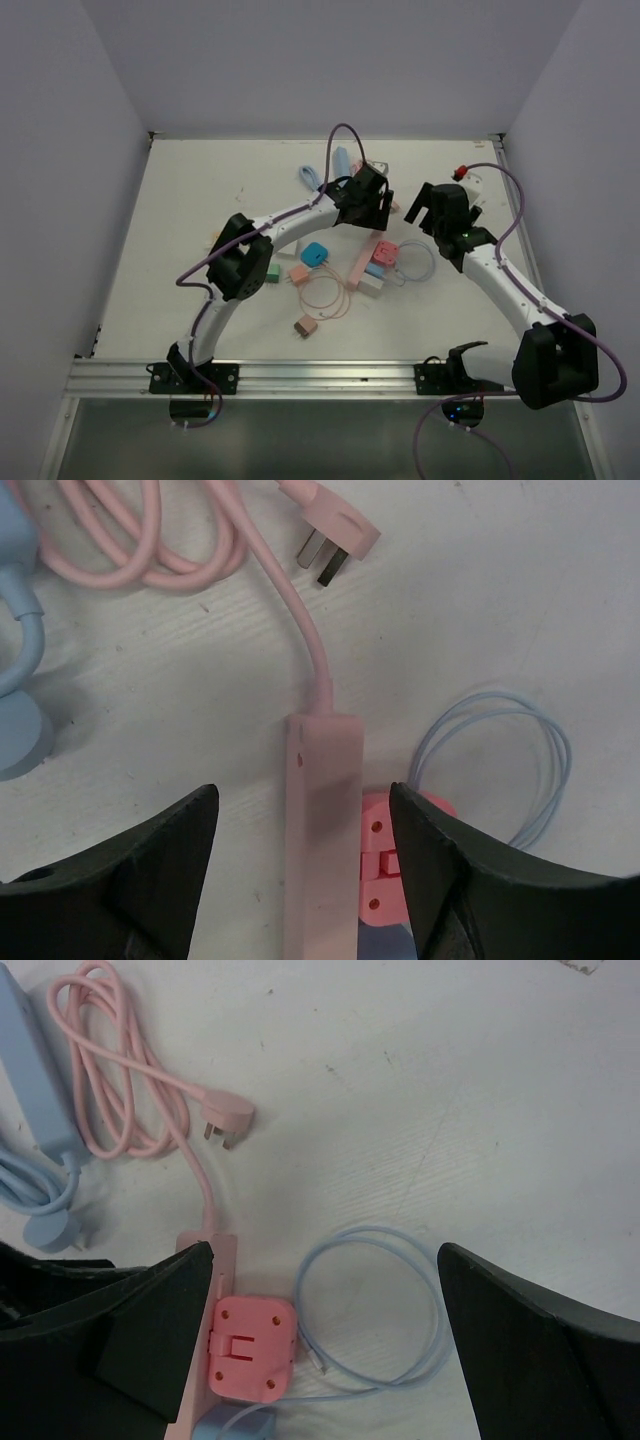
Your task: Pull the plug off the socket
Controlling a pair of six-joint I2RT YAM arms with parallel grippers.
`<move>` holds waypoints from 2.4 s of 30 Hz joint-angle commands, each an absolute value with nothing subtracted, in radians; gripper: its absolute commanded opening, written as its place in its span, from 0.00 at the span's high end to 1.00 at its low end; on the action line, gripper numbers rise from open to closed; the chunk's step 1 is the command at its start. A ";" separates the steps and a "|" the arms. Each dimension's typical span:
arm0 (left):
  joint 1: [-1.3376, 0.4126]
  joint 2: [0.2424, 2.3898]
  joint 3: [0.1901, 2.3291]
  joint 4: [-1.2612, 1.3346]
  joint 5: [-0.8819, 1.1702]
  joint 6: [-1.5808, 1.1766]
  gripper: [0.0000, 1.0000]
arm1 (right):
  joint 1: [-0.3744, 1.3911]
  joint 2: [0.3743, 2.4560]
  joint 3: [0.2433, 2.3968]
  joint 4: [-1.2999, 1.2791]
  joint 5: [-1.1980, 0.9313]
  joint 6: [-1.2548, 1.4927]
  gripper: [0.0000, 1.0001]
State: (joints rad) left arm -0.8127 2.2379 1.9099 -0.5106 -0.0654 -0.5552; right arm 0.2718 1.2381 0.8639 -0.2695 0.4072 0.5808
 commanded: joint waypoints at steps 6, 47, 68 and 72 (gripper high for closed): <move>-0.847 2.341 2.019 -0.514 -0.138 -0.511 0.29 | 0.253 1.210 0.833 -0.227 0.440 0.638 0.02; -0.781 2.319 1.894 -0.518 -0.161 -0.574 0.41 | 0.247 1.281 0.831 -0.160 0.267 0.598 0.04; -0.767 2.177 1.905 -0.459 -0.222 -0.483 0.92 | 0.249 1.247 0.830 -0.063 0.057 0.532 0.05; -0.761 2.013 1.813 -0.327 -0.300 -0.422 1.00 | 0.247 1.230 0.836 -0.014 -0.092 0.494 0.07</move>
State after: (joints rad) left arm -0.7887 2.2189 1.8339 -0.4831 -0.1959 -0.4808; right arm 0.2493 1.2659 0.8261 -0.1059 0.0456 0.5419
